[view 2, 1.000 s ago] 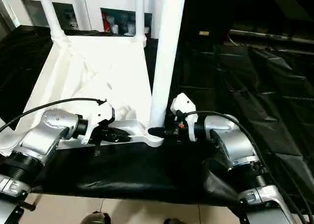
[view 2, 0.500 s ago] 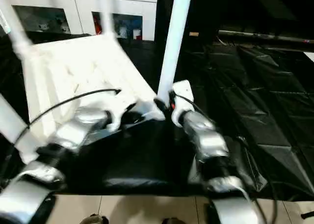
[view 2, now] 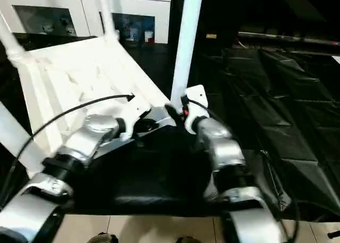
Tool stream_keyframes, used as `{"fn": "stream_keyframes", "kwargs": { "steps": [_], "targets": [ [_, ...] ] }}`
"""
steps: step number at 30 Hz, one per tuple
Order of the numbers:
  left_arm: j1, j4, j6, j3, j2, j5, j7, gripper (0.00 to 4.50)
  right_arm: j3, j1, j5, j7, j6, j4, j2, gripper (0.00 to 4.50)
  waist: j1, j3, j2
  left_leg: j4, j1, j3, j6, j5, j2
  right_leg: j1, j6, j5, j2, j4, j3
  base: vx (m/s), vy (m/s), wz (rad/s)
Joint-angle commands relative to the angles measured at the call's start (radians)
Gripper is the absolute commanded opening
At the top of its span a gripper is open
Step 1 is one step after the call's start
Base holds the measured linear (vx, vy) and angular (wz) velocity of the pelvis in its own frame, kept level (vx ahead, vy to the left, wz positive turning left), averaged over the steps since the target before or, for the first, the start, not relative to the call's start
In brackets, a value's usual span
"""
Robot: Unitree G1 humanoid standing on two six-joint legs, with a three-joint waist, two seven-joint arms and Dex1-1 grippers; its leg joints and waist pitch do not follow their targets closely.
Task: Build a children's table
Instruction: Rotate leg to tighten
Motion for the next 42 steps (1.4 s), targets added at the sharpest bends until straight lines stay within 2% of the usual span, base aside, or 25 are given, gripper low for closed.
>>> {"fn": "stream_keyframes", "kwargs": {
  "steps": [1,5,8,13,18,20,27,31,32,34,36,37,38,39,40,42],
  "targets": [
    [0.024,-0.047,-0.062,-0.014,0.000,-0.060,-0.101,0.00,0.045,0.013,0.028,0.128,0.011,-0.061,-0.027,3.10,0.002,-0.059,-0.011,-0.068,0.010,0.006,0.047,-0.293,0.006,0.052,-0.160,-0.290,-0.026,-0.083,0.014,0.000,0.000,0.00],
    [0.050,-0.088,-0.095,-0.017,0.043,-0.094,-0.206,0.00,0.072,0.050,0.057,0.275,0.045,-0.136,-0.101,3.10,0.005,-0.061,-0.012,-0.067,0.013,0.007,0.058,-0.281,0.009,0.050,-0.178,-0.265,-0.026,-0.079,0.016,0.000,0.000,0.00],
    [0.071,-0.127,-0.093,-0.024,0.094,-0.123,-0.316,0.00,0.106,0.079,0.076,0.385,0.077,-0.200,-0.161,3.10,0.009,-0.060,-0.011,-0.068,0.010,0.007,0.058,-0.272,0.010,0.054,-0.185,-0.256,-0.028,-0.075,0.015,0.000,0.000,0.00],
    [0.106,-0.195,-0.060,-0.027,0.136,-0.168,-0.430,0.00,0.127,0.095,0.091,0.460,0.100,-0.235,-0.195,3.10,0.011,-0.059,-0.009,-0.069,0.013,0.008,0.049,-0.281,0.014,0.049,-0.199,-0.255,-0.029,-0.074,0.016,0.000,0.000,0.00],
    [0.116,-0.210,-0.055,-0.027,0.140,-0.171,-0.442,0.00,0.133,0.102,0.096,0.476,0.116,-0.251,-0.199,2.64,0.016,-0.056,-0.011,-0.072,0.013,0.009,0.037,-0.293,0.013,0.047,-0.181,-0.302,-0.030,-0.078,0.018,0.000,0.000,0.00],
    [0.119,-0.215,-0.052,-0.029,0.142,-0.173,-0.444,0.00,0.138,0.106,0.099,0.485,0.126,-0.260,-0.206,2.40,0.017,-0.055,-0.015,-0.072,0.013,0.008,0.035,-0.290,0.013,0.047,-0.173,-0.310,-0.031,-0.078,0.018,0.000,0.000,0.00],
    [0.128,-0.228,-0.045,-0.021,0.144,-0.168,-0.449,0.00,0.151,0.110,0.098,0.516,0.141,-0.274,-0.223,2.14,0.018,-0.055,-0.020,-0.070,0.013,0.010,0.043,-0.268,0.012,0.047,-0.172,-0.295,-0.030,-0.076,0.018,0.000,0.000,0.00],
    [0.129,-0.221,-0.045,-0.018,0.140,-0.152,-0.406,0.00,0.147,0.110,0.092,0.498,0.142,-0.268,-0.216,2.09,0.017,-0.052,-0.022,-0.070,0.012,0.010,0.042,-0.274,0.012,0.045,-0.162,-0.324,-0.031,-0.079,0.019,0.000,0.000,0.00],
    [0.111,-0.174,-0.036,-0.001,0.116,-0.114,-0.293,0.00,0.120,0.093,0.065,0.383,0.118,-0.209,-0.168,2.09,0.015,-0.050,-0.025,-0.070,0.011,0.010,0.039,-0.273,0.013,0.042,-0.159,-0.324,-0.030,-0.078,0.019,0.000,0.000,0.00],
    [0.096,-0.143,-0.029,0.014,0.094,-0.096,-0.219,0.00,0.097,0.078,0.041,0.281,0.100,-0.154,-0.127,2.09,0.010,-0.049,-0.024,-0.072,0.010,0.009,0.021,-0.291,0.008,0.041,-0.149,-0.368,-0.031,-0.082,0.019,0.000,0.000,0.00],
    [0.082,-0.119,-0.010,0.021,0.060,-0.075,-0.139,0.00,0.070,0.063,0.017,0.140,0.101,-0.089,-0.071,2.09,-0.004,-0.048,-0.031,-0.074,0.008,0.006,0.003,-0.299,0.007,0.043,-0.134,-0.401,-0.030,-0.085,0.017,0.000,0.000,0.00],
    [0.082,-0.119,-0.010,0.021,0.060,-0.075,-0.139,0.00,0.070,0.063,0.017,0.140,0.101,-0.089,-0.071,2.07,-0.008,-0.048,-0.032,-0.074,0.006,0.005,0.002,-0.298,0.006,0.045,-0.129,-0.410,-0.031,-0.085,0.017,0.000,0.000,0.00],
    [0.077,-0.111,0.001,0.020,0.044,-0.064,-0.105,0.00,0.053,0.056,0.013,0.070,0.105,-0.061,-0.041,2.07,-0.008,-0.050,-0.031,-0.072,0.009,0.005,0.007,-0.294,0.005,0.045,-0.121,-0.416,-0.032,-0.087,0.018,0.000,0.000,0.00],
    [0.074,-0.105,0.008,0.019,0.033,-0.056,-0.081,0.00,0.040,0.052,0.011,0.021,0.108,-0.042,-0.020,2.05,-0.013,-0.048,-0.029,-0.072,0.009,0.007,0.011,-0.290,0.006,0.040,-0.125,-0.400,-0.031,-0.087,0.020,0.000,0.000,0.00],
    [0.070,-0.099,0.017,0.020,0.019,-0.049,-0.050,0.00,0.026,0.047,0.015,-0.023,0.115,-0.025,0.002,2.04,-0.014,-0.047,-0.030,-0.073,0.007,0.006,0.011,-0.289,0.005,0.043,-0.122,-0.403,-0.029,-0.088,0.018,0.000,0.000,0.00],
    [0.053,-0.081,0.053,0.027,-0.028,-0.034,0.047,0.00,0.009,0.032,0.002,-0.142,0.111,0.028,0.055,2.04,-0.018,-0.049,-0.031,-0.073,0.010,0.007,0.012,-0.289,0.006,0.041,-0.124,-0.389,-0.027,-0.089,0.018,0.000,0.000,0.00]
  ]
}}
